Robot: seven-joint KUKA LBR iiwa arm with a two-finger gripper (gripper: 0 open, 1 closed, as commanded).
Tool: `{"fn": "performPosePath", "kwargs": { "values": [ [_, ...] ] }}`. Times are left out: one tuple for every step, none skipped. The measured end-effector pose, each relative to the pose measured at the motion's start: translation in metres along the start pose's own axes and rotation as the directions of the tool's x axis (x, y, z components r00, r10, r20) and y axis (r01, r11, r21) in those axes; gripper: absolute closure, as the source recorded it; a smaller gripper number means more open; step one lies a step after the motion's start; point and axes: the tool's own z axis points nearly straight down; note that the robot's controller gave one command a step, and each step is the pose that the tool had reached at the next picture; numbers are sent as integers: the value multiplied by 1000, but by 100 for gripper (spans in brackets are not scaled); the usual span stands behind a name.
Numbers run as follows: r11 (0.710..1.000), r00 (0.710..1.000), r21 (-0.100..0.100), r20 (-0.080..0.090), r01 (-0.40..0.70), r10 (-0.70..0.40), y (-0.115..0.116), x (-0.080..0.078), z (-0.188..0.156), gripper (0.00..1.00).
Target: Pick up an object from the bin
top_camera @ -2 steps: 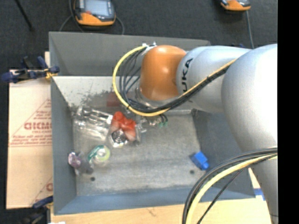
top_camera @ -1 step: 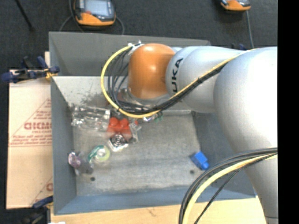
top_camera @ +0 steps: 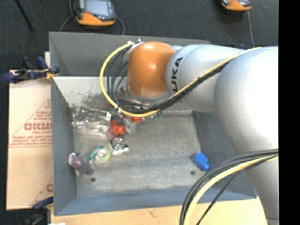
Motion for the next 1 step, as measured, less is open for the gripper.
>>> {"fn": "performPosePath", "kwargs": {
  "values": [
    [1000,999,-14,-24,-28,28,-8,0,-41,100]
  ]
}}
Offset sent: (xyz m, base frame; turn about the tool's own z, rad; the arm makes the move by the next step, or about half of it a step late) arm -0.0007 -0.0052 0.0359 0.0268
